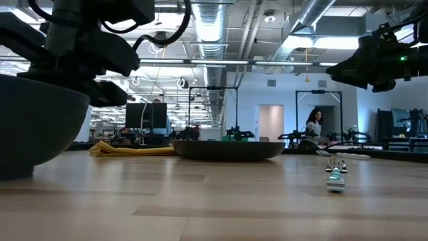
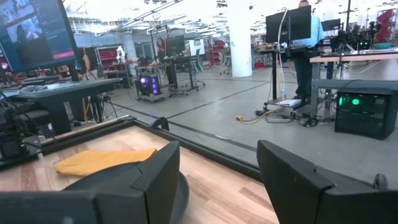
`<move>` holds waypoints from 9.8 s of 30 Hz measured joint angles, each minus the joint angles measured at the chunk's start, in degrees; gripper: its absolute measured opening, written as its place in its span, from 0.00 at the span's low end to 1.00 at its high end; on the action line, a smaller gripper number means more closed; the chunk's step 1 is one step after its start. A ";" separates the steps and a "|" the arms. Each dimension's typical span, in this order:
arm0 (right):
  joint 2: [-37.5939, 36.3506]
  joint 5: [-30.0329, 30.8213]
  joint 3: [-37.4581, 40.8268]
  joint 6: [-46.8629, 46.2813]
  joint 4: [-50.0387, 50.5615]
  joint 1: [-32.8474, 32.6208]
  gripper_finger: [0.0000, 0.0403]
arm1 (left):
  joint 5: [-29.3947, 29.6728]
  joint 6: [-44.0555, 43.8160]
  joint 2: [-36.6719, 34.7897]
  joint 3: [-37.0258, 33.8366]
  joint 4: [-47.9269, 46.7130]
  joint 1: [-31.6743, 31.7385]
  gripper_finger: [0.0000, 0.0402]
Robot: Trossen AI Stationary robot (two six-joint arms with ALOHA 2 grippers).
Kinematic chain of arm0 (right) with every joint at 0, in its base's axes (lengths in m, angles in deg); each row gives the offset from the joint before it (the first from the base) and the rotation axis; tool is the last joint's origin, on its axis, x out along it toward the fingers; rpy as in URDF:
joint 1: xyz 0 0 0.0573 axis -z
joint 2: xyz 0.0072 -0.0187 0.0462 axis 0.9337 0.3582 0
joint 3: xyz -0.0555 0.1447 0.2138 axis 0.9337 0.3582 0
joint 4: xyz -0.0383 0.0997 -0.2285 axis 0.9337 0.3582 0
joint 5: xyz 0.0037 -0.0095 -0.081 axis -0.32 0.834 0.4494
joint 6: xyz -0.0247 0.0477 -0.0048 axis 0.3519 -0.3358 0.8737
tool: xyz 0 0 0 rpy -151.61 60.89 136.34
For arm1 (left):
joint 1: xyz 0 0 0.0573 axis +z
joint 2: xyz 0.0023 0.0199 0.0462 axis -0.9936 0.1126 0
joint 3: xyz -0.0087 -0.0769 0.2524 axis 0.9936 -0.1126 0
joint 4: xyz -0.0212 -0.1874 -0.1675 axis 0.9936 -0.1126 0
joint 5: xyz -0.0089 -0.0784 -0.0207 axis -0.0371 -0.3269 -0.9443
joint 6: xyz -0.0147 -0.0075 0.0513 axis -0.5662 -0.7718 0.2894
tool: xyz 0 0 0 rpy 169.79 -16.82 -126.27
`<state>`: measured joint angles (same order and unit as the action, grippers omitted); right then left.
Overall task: Set table place
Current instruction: Put the black bowl on top of the black plate, then put the fork to the right of the black plate
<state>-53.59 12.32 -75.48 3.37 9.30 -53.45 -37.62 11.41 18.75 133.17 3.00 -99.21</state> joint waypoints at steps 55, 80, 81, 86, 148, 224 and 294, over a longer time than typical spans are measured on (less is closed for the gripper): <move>4.56 0.14 -0.02 1.03 0.02 -0.01 0.59 | -4.36 10.68 32.05 65.90 -21.49 42.83 0.00; 6.64 0.19 -0.02 0.49 0.00 0.00 0.59 | 0.99 12.47 43.54 71.36 -27.92 42.75 0.00; 6.64 0.18 -0.02 0.50 0.00 -0.01 0.59 | 1.03 12.82 43.54 71.36 -27.96 42.75 0.00; 6.64 0.19 -0.02 0.50 0.00 -0.01 0.59 | 0.08 12.54 43.54 71.36 -26.65 42.75 0.00; 6.64 0.20 -0.02 1.01 -0.01 0.01 0.59 | -0.49 8.75 43.41 64.98 -22.95 43.13 0.08; 6.63 -10.89 0.11 -12.51 -2.48 -4.75 0.59 | 8.51 12.85 -21.65 -17.90 68.05 30.23 0.35; 89.08 -13.18 -55.34 -111.98 26.40 -44.49 0.59 | 8.39 26.51 -24.24 -33.62 72.99 30.03 0.35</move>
<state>35.49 -0.86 -130.82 -108.61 35.70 -97.93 -29.23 37.93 -5.49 99.55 75.99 -69.19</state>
